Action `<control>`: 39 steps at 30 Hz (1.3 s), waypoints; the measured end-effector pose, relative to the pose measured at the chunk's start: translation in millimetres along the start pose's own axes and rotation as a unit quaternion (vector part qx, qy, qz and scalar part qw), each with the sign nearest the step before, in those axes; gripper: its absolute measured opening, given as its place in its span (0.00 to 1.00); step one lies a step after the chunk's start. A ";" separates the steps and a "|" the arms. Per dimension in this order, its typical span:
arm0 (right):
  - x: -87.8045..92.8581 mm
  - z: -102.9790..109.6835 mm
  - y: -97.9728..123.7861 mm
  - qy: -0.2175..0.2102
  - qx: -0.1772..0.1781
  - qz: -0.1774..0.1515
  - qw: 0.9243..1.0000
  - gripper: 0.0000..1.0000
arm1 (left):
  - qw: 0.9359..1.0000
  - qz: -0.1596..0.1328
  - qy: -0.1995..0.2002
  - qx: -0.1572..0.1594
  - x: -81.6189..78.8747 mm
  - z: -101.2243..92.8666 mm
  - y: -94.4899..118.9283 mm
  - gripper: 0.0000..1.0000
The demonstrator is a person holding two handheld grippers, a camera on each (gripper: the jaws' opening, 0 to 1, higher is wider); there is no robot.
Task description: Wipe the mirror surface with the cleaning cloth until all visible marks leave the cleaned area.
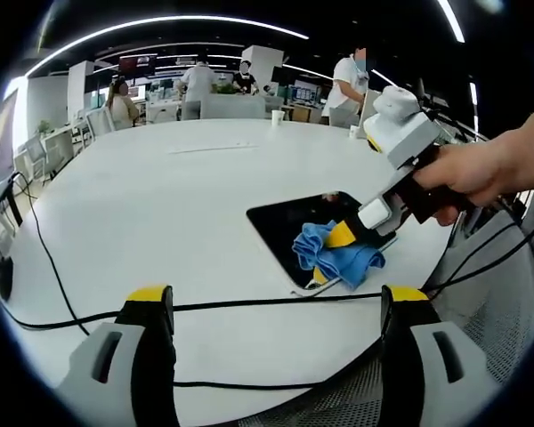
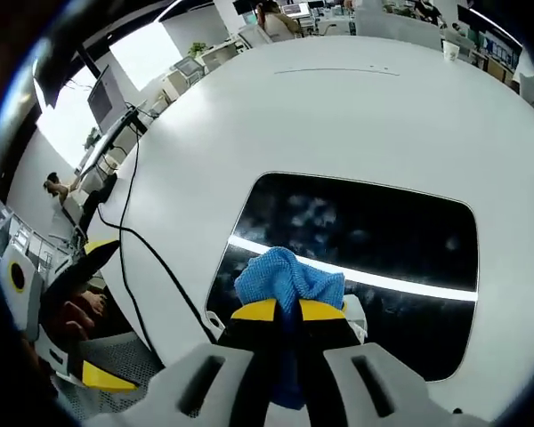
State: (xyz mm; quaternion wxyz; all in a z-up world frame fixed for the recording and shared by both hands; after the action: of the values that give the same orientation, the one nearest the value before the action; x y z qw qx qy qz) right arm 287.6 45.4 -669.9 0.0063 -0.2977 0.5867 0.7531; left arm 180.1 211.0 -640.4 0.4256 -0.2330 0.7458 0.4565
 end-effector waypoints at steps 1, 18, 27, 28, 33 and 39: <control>-0.3 0.7 -0.5 0.000 0.000 0.000 1.000 0.02 | 1.000 0.000 0.001 0.000 0.0 0.0 0.0 0.96; -6.7 15.5 -9.7 0.027 -0.001 -0.003 1.000 0.02 | 1.000 0.002 -0.005 0.002 1.0 1.1 -0.7 0.96; -7.8 24.1 -10.2 0.039 -0.004 -0.011 0.999 0.02 | 1.000 -0.001 -0.005 0.001 0.0 0.5 -0.1 0.96; -7.8 24.2 -9.7 0.040 -0.003 -0.011 0.999 0.02 | 1.000 -0.002 -0.004 0.000 -0.2 0.6 0.2 0.96; -7.0 24.0 -8.2 0.045 -0.004 -0.013 0.999 0.01 | 1.000 -0.004 -0.005 0.001 -0.6 0.3 0.4 0.96; -7.4 23.3 -7.6 0.050 -0.008 -0.012 0.999 0.01 | 1.000 0.005 -0.008 0.001 0.6 0.0 0.1 0.96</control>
State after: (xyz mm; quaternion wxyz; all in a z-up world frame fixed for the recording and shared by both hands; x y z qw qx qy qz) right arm 286.1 70.9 -670.1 -0.0164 -0.3425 0.5764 0.7417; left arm 179.7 211.1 -640.8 0.4294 -0.2255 0.7441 0.4595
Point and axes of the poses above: the point that each gripper's makers call its tool centre point, and the gripper's own axes: y roughly backward along the fingers, z roughly to its left, x roughly out of its underside, the point moved 8 cm from there along y, roughly backward along the fingers, and after that the axes turned 8 degrees about x, right-handed, at the moved point
